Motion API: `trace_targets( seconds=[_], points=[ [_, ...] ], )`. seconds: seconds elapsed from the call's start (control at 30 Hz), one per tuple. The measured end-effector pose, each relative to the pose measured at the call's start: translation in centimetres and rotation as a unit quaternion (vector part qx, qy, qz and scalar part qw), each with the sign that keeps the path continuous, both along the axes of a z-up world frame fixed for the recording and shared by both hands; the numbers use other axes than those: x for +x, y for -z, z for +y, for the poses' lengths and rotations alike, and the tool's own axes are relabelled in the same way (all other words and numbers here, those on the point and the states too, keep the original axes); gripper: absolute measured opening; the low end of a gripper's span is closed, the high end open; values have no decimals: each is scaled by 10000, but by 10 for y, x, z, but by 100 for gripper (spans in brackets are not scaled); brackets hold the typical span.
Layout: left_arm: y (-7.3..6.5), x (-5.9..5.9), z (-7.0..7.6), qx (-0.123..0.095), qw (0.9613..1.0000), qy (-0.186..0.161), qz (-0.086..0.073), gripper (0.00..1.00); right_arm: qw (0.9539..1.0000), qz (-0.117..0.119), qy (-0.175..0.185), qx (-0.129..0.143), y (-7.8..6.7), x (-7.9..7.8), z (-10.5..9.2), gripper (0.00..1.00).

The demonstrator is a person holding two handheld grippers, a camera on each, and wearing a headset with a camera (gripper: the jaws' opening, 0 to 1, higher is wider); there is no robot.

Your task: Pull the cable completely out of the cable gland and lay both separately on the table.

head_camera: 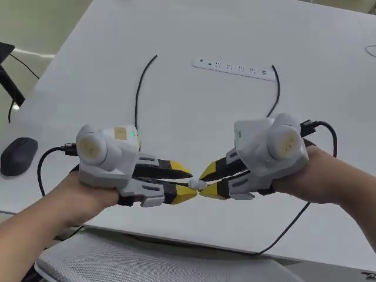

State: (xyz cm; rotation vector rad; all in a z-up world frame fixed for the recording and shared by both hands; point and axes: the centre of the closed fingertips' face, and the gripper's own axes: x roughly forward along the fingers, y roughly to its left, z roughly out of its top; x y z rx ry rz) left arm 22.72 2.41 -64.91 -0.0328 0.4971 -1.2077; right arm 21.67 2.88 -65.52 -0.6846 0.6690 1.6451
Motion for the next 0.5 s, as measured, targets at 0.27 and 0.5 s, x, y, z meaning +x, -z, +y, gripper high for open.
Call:
trace_targets(
  seconds=[0.27, 0.5],
  points=[
    [2, -2, -5, 24, 9999, 115, 21, 16, 9999, -23, -94, 80, 3, 0, -3, 7],
    [2, -1, -5, 285, 9994, 155, -70, 15, 9994, 33, -22, 350, 3, 2, -2, 8]
  ],
)
